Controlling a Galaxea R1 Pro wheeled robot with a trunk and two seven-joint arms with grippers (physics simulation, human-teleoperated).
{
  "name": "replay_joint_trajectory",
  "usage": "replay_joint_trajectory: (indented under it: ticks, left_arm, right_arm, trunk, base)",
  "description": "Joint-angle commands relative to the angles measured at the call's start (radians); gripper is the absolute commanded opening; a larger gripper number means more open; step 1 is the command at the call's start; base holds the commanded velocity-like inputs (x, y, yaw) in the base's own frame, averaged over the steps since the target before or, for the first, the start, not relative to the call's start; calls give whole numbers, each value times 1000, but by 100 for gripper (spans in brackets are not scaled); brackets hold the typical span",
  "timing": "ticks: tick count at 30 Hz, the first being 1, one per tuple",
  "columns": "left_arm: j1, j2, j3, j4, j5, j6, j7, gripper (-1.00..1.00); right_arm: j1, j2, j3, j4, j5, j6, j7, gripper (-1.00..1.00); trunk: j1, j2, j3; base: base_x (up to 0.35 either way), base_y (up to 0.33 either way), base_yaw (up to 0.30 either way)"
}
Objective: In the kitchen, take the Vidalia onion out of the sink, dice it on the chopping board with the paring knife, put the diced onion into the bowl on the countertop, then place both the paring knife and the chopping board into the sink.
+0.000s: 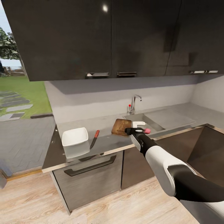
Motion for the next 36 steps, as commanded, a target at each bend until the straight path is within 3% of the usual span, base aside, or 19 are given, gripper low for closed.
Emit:
replay_joint_trajectory:
  ticks: [1,12,19,22,27,29,30,31,36]
  left_arm:
    - [0,-1,1,0,3,-1,0,100]
    - [0,-2,0,3,3,-1,0,100]
    - [0,-5,-3,-15,2,-6,5,100]
    - [0,-5,-5,-95,2,-5,8,100]
    - [13,-16,-9,-321,1,0,10,100]
    - [61,-24,-11,-417,0,0,10,100]
    - [128,-30,-12,-491,-1,-3,10,100]
    - [157,-32,-13,-522,-1,-5,9,100]
    - [264,-34,-14,-594,-1,-9,7,100]
  right_arm:
    - [0,0,4,-2,0,7,-4,100]
    - [0,0,1,-2,3,6,-4,100]
    - [0,0,0,-2,5,6,-6,100]
    - [0,0,0,-2,6,6,-6,100]
    - [0,0,-1,-3,6,6,-6,100]
    - [0,0,-1,-3,6,6,-6,100]
    - [0,0,-1,-3,6,6,-6,100]
    - [0,0,-1,-3,6,6,-6,100]
    - [0,0,-1,-3,6,5,-7,100]
  trunk:
    - [-4,6,1]
    - [-46,83,33]
    - [-46,83,33]
    - [-46,83,33]
    - [-46,83,33]
    - [-46,83,33]
    - [-46,83,33]
    - [-46,83,33]
    - [-46,83,33]
  base:
    - [0,0,207]
    - [0,0,166]
    - [0,0,11]
    - [0,0,1]
    - [0,0,0]
    - [0,0,0]
    - [0,0,0]
    - [0,0,0]
    - [0,0,0]
